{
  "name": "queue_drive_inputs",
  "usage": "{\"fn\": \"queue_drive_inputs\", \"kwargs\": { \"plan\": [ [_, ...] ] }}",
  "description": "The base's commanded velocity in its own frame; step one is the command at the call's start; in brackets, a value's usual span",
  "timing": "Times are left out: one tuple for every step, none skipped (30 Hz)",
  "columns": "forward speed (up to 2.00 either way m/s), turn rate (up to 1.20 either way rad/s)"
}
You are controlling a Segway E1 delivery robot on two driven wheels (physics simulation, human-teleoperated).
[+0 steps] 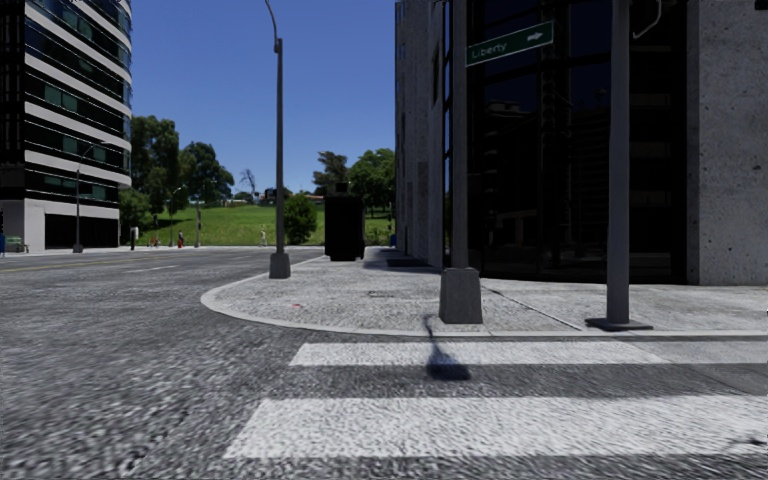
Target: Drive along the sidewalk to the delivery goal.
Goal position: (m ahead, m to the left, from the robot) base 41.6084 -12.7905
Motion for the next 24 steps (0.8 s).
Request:
{"fn": "queue_drive_inputs", "kwargs": {
  "plan": [
    [2.0,0.0],
    [2.0,0.0],
    [2.0,0.0],
    [2.0,0.0],
    [2.0,0.0],
    [2.0,0.0],
    [2.0,0.0],
    [2.0,0.0],
    [2.0,0.0],
    [2.0,0.0],
    [2.0,0.0],
    [2.0,0.0],
    [2.0,0.0],
    [2.0,0.0],
    [2.0,0.0],
    [2.0,0.0],
    [2.0,0.0],
    [2.0,0.0],
    [2.0,0.0],
    [2.0,0.0],
    [2.0,0.0],
    [2.0,0.0],
    [2.0,0.0],
    [2.0,0.0]
  ]
}}
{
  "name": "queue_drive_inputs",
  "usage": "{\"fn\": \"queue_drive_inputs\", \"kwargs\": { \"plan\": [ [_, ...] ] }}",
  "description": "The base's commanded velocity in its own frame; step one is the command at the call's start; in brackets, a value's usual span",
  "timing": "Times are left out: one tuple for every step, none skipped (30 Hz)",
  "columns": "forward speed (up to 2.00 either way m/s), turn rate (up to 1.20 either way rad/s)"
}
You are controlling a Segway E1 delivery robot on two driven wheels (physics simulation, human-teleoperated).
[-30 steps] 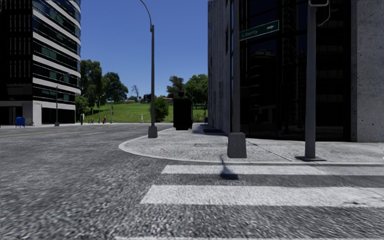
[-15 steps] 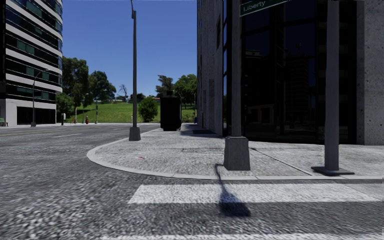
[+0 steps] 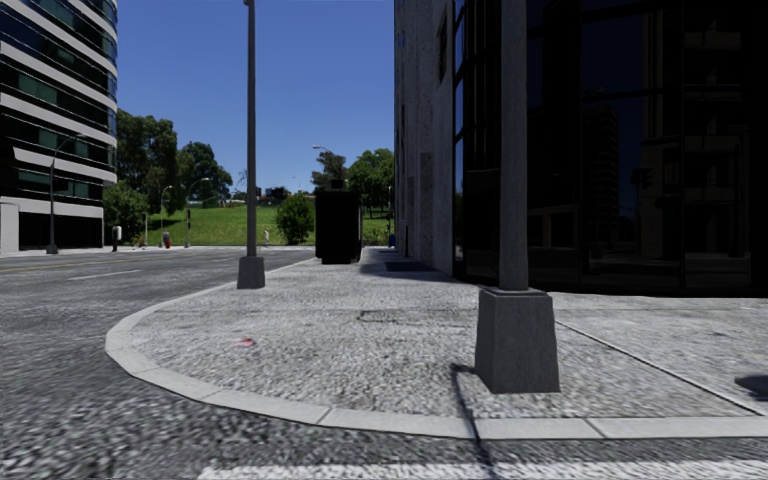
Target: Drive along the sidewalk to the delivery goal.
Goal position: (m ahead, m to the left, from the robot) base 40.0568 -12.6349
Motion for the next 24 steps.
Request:
{"fn": "queue_drive_inputs", "kwargs": {
  "plan": [
    [2.0,0.0],
    [2.0,0.0],
    [2.0,0.0],
    [2.0,0.0],
    [2.0,0.0],
    [2.0,0.0],
    [2.0,0.0],
    [2.0,0.0],
    [2.0,0.0],
    [2.0,0.0],
    [2.0,0.0],
    [2.0,0.0],
    [2.0,0.0],
    [2.0,0.0],
    [1.94,0.0],
    [1.89,0.0],
    [1.89,0.0],
    [1.81,0.0],
    [1.74,0.0],
    [1.66,0.0],
    [1.57,0.0],
    [1.57,0.0],
    [1.47,0.0],
    [1.36,0.0]
  ]
}}
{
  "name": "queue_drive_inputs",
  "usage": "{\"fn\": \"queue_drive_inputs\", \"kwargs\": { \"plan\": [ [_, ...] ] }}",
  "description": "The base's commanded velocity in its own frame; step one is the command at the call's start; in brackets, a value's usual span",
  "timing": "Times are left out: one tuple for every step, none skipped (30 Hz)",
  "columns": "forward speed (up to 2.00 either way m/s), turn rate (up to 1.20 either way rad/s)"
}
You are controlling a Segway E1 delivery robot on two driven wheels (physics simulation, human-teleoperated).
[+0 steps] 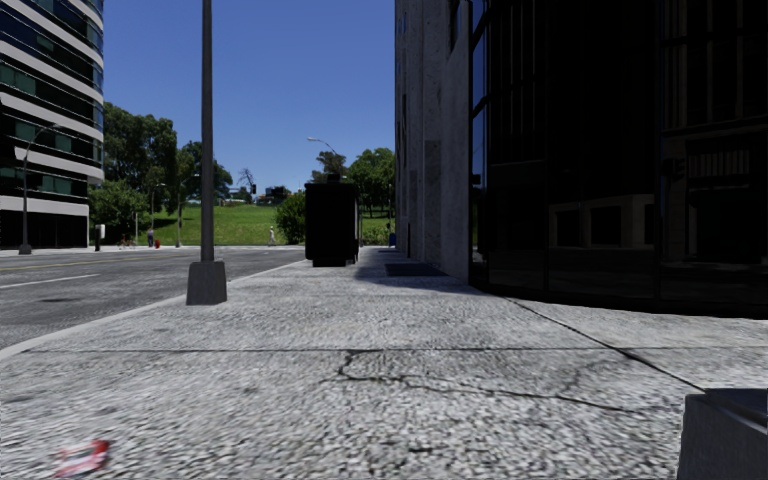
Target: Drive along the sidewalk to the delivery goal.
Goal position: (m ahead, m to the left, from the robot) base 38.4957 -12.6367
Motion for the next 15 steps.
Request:
{"fn": "queue_drive_inputs", "kwargs": {
  "plan": [
    [1.32,0.0],
    [1.31,0.0],
    [1.31,0.0],
    [1.31,0.0],
    [1.31,0.0],
    [1.31,0.0],
    [1.31,0.0],
    [1.31,0.0],
    [1.31,0.0],
    [1.31,0.0],
    [1.31,0.0],
    [1.31,0.0],
    [1.31,0.0],
    [1.31,0.0],
    [1.31,0.0]
  ]
}}
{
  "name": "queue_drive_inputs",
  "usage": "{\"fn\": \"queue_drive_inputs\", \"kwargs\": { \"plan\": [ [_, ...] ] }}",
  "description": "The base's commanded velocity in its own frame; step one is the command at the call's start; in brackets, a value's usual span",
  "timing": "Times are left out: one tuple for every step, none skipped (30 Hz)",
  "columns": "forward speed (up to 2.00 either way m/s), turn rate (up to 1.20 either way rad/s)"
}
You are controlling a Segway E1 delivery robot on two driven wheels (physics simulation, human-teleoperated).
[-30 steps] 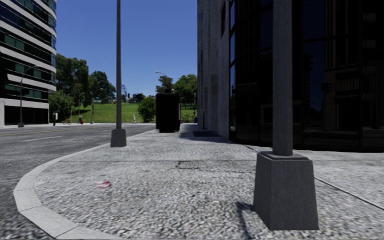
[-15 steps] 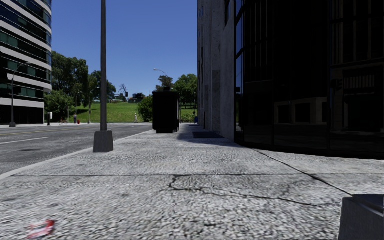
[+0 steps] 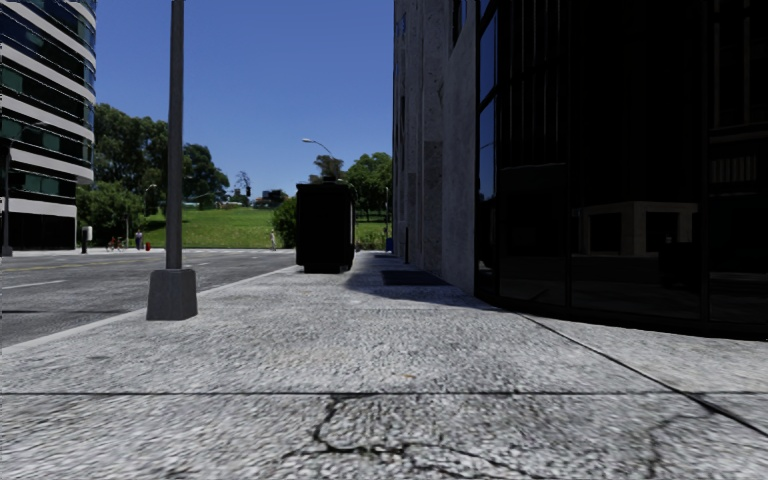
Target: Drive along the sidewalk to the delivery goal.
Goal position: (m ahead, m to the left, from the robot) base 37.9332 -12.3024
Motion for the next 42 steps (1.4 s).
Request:
{"fn": "queue_drive_inputs", "kwargs": {
  "plan": [
    [1.31,0.0],
    [1.31,0.0],
    [1.31,0.0],
    [1.31,0.0],
    [1.32,0.0],
    [1.32,0.0],
    [1.32,0.0],
    [1.32,0.0],
    [1.34,0.0],
    [2.0,0.0],
    [2.0,0.0],
    [2.0,0.0],
    [2.0,0.0],
    [2.0,0.0],
    [2.0,0.0],
    [2.0,0.0],
    [2.0,0.0],
    [2.0,0.0],
    [2.0,0.0],
    [2.0,0.0],
    [2.0,0.0],
    [2.0,0.0],
    [2.0,0.0],
    [2.0,0.0],
    [2.0,0.0],
    [2.0,0.0],
    [2.0,0.0],
    [2.0,0.0],
    [2.0,0.0],
    [2.0,0.0],
    [2.0,0.0],
    [2.0,0.0],
    [2.0,0.0],
    [2.0,0.0],
    [2.0,0.0],
    [2.0,0.0],
    [2.0,0.0],
    [2.0,0.0],
    [2.0,0.0],
    [2.0,0.0],
    [2.0,0.0],
    [2.0,0.0]
  ]
}}
